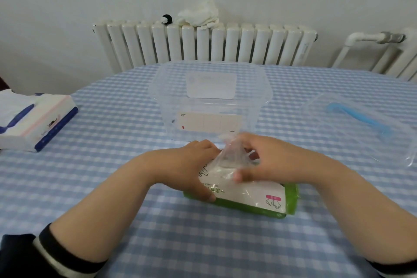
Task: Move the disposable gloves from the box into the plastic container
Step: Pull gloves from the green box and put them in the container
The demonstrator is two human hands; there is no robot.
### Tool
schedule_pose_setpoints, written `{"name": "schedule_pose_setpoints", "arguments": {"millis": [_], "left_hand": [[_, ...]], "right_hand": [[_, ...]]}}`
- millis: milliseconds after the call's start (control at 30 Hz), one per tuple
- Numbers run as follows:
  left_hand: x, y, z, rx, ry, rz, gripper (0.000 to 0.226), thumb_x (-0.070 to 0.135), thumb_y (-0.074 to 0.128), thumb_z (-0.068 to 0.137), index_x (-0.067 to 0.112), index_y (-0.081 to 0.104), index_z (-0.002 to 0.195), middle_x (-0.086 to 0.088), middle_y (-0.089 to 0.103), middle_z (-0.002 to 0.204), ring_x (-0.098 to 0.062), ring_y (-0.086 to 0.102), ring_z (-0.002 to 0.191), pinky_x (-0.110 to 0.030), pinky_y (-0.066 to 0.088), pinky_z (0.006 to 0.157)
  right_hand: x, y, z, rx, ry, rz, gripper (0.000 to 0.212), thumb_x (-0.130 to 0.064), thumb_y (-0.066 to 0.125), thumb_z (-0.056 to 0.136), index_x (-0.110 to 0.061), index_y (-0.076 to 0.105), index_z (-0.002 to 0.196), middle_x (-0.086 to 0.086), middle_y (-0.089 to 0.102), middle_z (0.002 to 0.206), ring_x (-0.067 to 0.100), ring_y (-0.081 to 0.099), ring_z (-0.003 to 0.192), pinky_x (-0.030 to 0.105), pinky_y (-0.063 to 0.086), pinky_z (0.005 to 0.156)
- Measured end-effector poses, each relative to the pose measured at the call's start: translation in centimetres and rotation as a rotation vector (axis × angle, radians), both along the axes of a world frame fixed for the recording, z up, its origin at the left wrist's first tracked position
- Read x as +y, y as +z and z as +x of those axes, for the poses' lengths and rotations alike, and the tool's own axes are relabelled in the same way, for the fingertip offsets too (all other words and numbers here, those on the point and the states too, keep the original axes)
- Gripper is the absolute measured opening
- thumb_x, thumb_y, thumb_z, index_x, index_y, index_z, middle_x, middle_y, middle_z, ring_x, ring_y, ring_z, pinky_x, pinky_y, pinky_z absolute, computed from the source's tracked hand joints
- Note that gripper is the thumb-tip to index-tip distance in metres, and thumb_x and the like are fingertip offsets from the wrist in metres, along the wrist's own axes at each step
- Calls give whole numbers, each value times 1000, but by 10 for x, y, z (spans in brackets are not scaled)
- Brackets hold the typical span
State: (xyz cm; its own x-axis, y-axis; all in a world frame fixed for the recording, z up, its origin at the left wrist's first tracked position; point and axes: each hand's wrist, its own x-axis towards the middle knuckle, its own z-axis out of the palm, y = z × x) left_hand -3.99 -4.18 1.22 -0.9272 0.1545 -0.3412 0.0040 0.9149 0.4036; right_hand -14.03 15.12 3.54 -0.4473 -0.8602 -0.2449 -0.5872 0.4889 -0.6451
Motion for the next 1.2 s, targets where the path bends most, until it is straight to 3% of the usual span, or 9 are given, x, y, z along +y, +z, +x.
{"name": "schedule_pose_setpoints", "arguments": {"millis": [133, 234, 434, 567, 667, 867, 1034, 1101, 1201], "left_hand": [[1, 3, -2, -22, 35, 63, 58, 55, 81, 68, 45, 41, 108, 27, 37, 110, 1, 39, 107, -26, 42, 92], [6, 5, -2, -31, 58, 29, 66, 51, 84, 67, 38, 39, 114, 22, 37, 107, 0, 41, 98, -16, 40, 79], [8, 6, 1, -50, 97, 9, 84, 59, 82, 64, 45, 33, 132, 28, 31, 113, 1, 40, 104, -27, 45, 95], [7, 2, -2, -47, 10, -43, 79, 67, 76, 64, 48, 37, 131, 25, 30, 115, 0, 33, 108, -32, 45, 99], [8, 7, -2, -63, 36, 3, 68, 58, 80, 68, 44, 35, 117, 26, 32, 110, -1, 36, 105, -28, 44, 97], [4, 10, -1, -89, -22, -54, 105, 63, 75, 71, 40, 12, 152, 21, 22, 144, -3, 21, 134, -33, 29, 114], [10, 25, 1, 91, 94, 547, 99, 90, 50, 61, 33, 41, 142, 22, 46, 140, 8, 45, 126, -12, 39, 102], [20, 32, 2, 258, 259, 832, 93, 84, 52, 67, 14, 54, 128, 2, 64, 124, -5, 60, 116, -23, 48, 98], [37, 42, -3, 468, 542, 1148, 61, 54, 65, 75, 19, 54, 124, 3, 70, 112, -9, 69, 97, -22, 54, 78]], "right_hand": [[-7, -16, 13, 136, -136, -188, 9, -42, 68, 86, -41, 71, 94, -20, 69, 84, -3, 62, 81, 25, 50, 76], [-12, -19, 21, 189, -146, -281, 15, -30, 60, 93, -29, 75, 95, -11, 70, 74, 6, 64, 70, 24, 50, 69], [-6, -16, 21, 216, -52, -289, 16, -24, 59, 95, -29, 73, 92, -5, 72, 76, 15, 62, 65, 29, 48, 63], [0, 0, 25, 165, -15, -374, 29, -7, 57, 93, -30, 74, 90, -25, 71, 84, 1, 66, 74, 17, 48, 65], [7, 24, 26, 86, -82, -485, 35, 1, 55, 89, -29, 72, 83, -19, 72, 81, -1, 67, 75, 13, 49, 65], [17, 61, 8, -399, -526, -938, 15, -22, 61, 84, -12, 71, 80, 2, 74, 71, 17, 72, 66, 29, 59, 60], [5, 44, 8, -689, -656, -958, 17, -16, 54, 95, -7, 68, 92, 10, 75, 84, 18, 72, 68, 28, 59, 60], [2, 40, 8, -692, -631, -941, 16, -15, 55, 94, -7, 69, 94, 10, 75, 84, 19, 71, 68, 28, 59, 57], [2, 36, 8, -642, -604, -878, 12, -12, 57, 93, -8, 68, 93, 9, 71, 73, 18, 67, 62, 27, 56, 54]]}}
